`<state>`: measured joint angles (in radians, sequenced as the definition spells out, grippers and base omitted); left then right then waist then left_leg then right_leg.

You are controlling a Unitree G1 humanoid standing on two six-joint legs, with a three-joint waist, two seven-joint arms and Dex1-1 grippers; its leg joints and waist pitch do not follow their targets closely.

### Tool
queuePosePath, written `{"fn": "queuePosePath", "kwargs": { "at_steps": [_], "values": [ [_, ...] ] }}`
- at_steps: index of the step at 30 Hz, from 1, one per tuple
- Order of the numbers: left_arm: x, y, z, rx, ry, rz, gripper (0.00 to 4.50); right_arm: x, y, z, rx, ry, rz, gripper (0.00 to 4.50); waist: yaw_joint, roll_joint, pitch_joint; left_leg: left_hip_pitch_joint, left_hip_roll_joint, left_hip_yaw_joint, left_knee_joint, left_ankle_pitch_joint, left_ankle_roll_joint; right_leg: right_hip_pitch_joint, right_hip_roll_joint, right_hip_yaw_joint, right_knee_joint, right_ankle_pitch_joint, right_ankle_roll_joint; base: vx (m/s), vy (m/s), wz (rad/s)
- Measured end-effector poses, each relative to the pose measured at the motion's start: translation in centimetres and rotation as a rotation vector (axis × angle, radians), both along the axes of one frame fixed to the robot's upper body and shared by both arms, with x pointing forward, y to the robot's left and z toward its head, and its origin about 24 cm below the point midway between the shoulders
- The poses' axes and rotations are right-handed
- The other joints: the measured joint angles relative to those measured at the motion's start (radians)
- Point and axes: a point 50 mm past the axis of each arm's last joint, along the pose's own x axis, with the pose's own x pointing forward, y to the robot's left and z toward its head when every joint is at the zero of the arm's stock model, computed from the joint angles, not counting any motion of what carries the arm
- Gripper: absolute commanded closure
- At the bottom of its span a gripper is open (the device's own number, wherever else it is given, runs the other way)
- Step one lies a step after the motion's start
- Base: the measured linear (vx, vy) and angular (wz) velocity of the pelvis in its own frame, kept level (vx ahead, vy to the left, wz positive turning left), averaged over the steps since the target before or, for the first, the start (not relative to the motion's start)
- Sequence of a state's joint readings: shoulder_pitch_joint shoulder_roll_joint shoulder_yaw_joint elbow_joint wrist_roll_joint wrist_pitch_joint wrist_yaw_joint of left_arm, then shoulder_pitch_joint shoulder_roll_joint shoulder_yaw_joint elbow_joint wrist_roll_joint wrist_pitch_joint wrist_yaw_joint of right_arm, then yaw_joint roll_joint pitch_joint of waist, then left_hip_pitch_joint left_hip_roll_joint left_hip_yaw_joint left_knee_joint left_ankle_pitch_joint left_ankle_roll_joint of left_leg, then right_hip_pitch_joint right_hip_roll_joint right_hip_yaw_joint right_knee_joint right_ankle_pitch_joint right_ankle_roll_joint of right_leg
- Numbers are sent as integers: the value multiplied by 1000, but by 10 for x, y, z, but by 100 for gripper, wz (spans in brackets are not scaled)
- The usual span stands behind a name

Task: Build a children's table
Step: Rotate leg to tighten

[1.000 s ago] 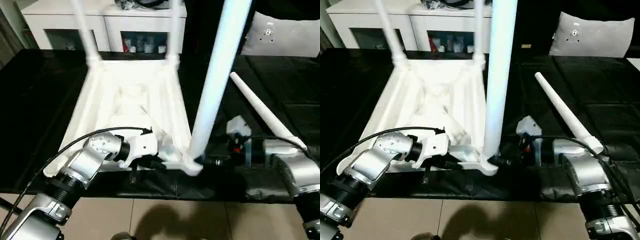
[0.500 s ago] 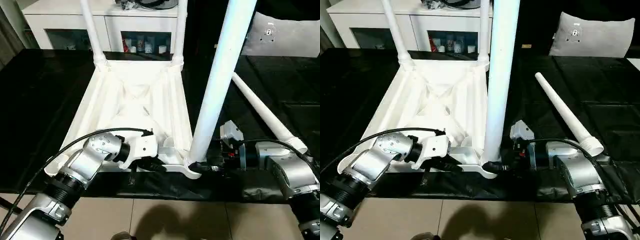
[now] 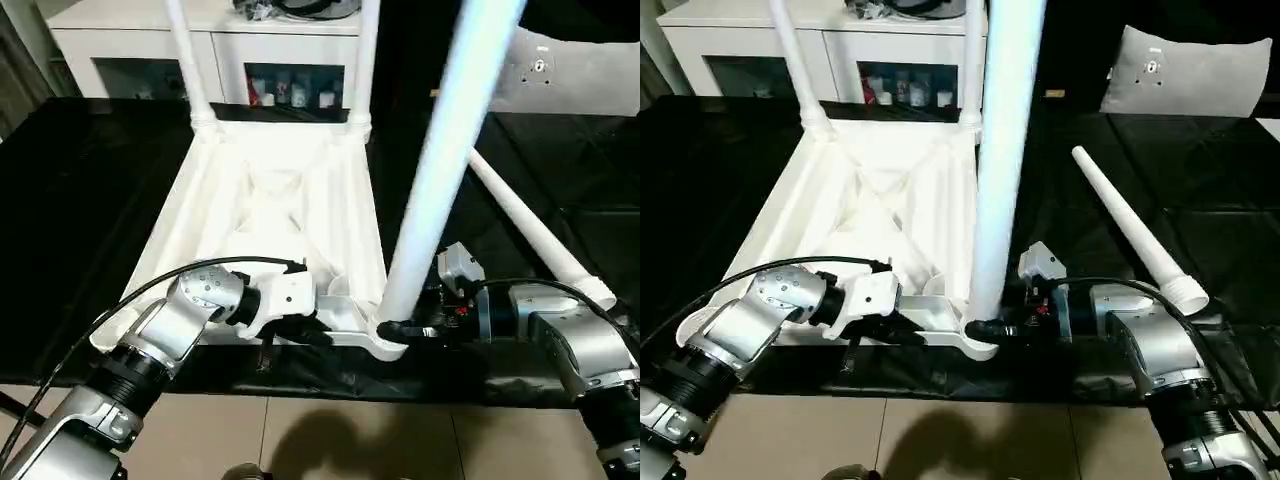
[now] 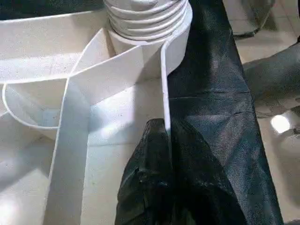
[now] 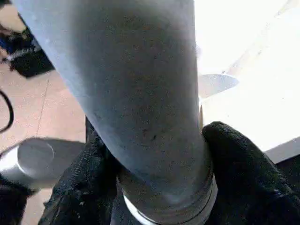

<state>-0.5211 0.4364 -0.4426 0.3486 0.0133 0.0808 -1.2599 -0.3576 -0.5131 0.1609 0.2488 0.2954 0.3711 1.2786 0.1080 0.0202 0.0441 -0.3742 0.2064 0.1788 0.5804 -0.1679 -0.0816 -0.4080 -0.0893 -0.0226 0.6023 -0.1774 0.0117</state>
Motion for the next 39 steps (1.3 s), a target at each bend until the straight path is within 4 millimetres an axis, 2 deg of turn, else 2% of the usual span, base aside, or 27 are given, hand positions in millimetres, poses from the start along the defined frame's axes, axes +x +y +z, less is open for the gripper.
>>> {"fn": "queuePosePath", "kwargs": {
  "at_steps": [3,6,9,13,16,18,19,21,23,27,31,33,36,39],
  "values": [
    [1,-1,0,-5,27,45,450,-1,2,-2,27,16,-42,198,-2,0,0,1,0,0,2,0,0,0,0,0,3,0,0,0,0,0],
    [5,-8,-3,-34,64,159,450,2,2,-5,36,33,-155,199,-7,0,0,3,0,-1,7,0,0,1,-1,2,8,0,0,0,0,0],
    [8,-17,-5,-53,78,267,450,10,2,-7,40,30,-302,199,-32,0,0,6,0,-3,10,0,0,1,-1,5,9,-2,4,0,0,0],
    [15,-37,-9,-85,78,442,450,31,7,-10,41,24,-527,200,-79,-2,1,5,-1,-3,10,0,0,1,-1,5,8,-2,5,0,0,0],
    [25,-57,-8,-88,41,588,450,53,17,-10,43,19,-734,200,-95,-2,1,4,-1,-4,11,0,0,-2,-1,2,7,-2,5,0,0,0],
    [28,-64,-6,-86,17,625,450,60,22,-9,42,12,-802,200,-102,-2,1,3,-1,-6,10,0,0,-3,-1,-1,6,-2,5,0,0,0],
    [28,-67,-6,-93,12,632,450,61,22,-9,42,4,-815,200,-101,-3,1,2,-1,-7,10,0,0,-4,-1,-2,6,-1,5,0,0,0],
    [28,-68,-5,-95,8,633,450,61,22,-8,48,-5,-819,130,-97,-2,0,2,-1,-6,7,0,0,-3,-1,-3,6,1,3,0,0,0],
    [28,-66,-4,-95,2,622,450,58,22,-8,70,-19,-810,127,-89,-1,-1,0,0,-6,4,0,0,-5,-1,-8,6,2,0,0,0,0],
    [27,-62,-3,-93,-10,593,450,53,20,-9,94,-44,-775,79,-80,-1,0,-3,1,-9,2,0,0,-6,2,-14,6,2,0,0,0,0],
    [24,-54,-4,-94,-36,510,450,40,3,-11,81,-75,-651,45,-60,1,0,-4,1,-9,2,0,0,-6,0,-15,6,2,0,0,0,0],
    [24,-51,-4,-89,-40,488,450,36,0,-11,94,-68,-618,34,-57,1,0,-5,1,-9,3,0,0,-6,-1,-15,6,2,0,0,0,0],
    [20,-41,-4,-75,-56,401,450,23,-17,-6,61,-87,-504,10,-44,1,0,-9,1,-9,5,0,0,-7,-3,-15,4,2,0,0,0,0],
    [19,-31,-3,-71,-68,350,450,19,-22,2,58,-127,-425,3,-43,1,0,-10,1,-10,6,0,0,-7,-3,-15,4,2,-1,0,0,0]
  ]
}}
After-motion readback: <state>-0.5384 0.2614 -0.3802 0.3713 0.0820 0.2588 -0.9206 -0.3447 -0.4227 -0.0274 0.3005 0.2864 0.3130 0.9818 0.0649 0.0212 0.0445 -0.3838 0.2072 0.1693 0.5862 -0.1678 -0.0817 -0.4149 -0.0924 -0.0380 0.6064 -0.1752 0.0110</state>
